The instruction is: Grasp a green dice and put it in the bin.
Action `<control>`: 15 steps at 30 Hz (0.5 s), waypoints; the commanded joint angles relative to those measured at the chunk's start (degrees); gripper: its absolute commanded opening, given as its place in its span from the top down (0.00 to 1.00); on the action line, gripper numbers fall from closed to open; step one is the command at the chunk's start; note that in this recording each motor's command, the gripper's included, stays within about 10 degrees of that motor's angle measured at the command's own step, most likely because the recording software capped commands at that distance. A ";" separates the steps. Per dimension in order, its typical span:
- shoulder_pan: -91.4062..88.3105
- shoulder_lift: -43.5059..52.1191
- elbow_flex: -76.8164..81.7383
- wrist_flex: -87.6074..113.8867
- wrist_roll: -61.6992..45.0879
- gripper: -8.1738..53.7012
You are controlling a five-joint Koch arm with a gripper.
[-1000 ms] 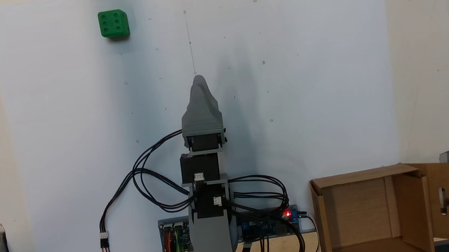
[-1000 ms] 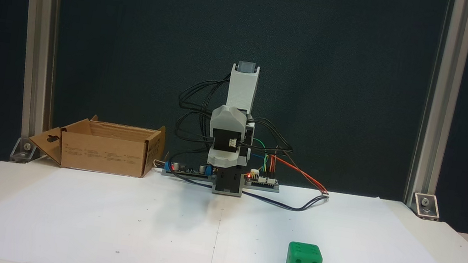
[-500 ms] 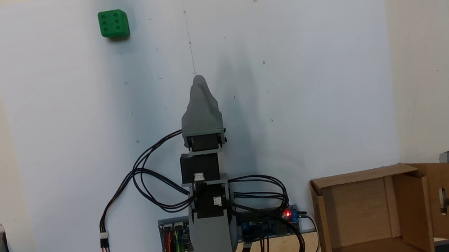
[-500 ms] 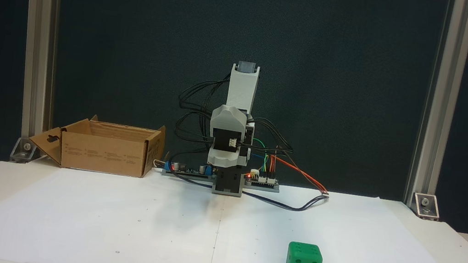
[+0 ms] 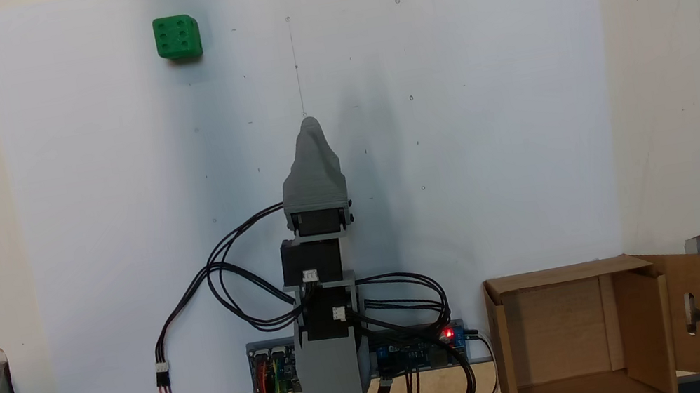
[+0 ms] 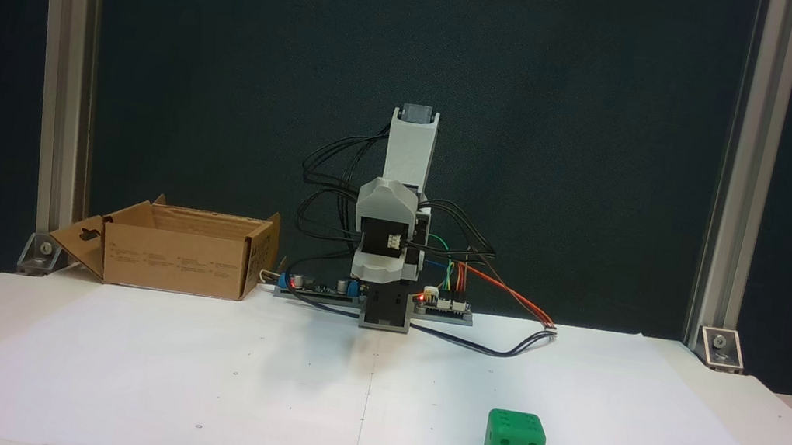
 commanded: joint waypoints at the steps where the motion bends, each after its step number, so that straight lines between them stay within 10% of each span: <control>1: 0.00 6.06 2.90 -3.78 -2.55 0.16; 15: 1.76 5.98 -12.74 22.92 -2.72 0.16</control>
